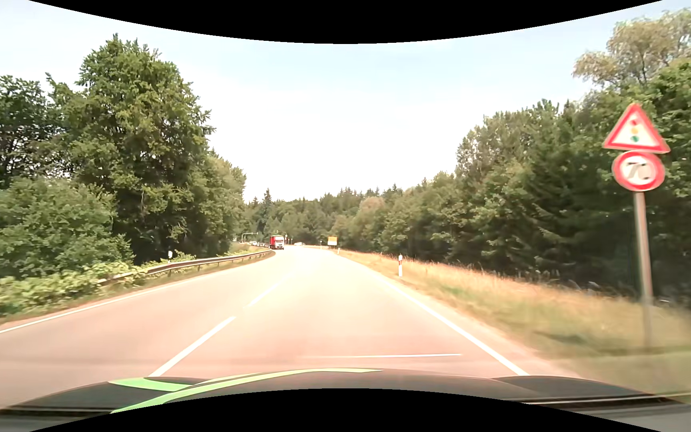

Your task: Follow the waypoints while adhering to traffic rules and regulations

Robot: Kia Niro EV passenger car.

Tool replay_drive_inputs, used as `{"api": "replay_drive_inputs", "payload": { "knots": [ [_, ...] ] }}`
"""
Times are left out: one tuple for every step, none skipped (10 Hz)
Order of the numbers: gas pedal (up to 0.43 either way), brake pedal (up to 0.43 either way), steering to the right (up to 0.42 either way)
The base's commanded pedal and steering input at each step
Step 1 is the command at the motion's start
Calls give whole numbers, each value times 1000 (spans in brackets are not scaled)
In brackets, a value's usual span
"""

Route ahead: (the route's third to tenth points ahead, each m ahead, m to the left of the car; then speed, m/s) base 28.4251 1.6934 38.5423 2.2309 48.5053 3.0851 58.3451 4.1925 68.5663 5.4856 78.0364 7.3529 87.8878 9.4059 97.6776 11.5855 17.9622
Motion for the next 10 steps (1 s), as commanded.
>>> {"api": "replay_drive_inputs", "payload": {
  "knots": [
    [0,0,-12],
    [0,0,-12],
    [0,0,-12],
    [0,0,-11],
    [0,0,-11],
    [0,0,-11],
    [0,0,-10],
    [0,0,-10],
    [0,0,-9],
    [0,0,-8]
  ]
}}
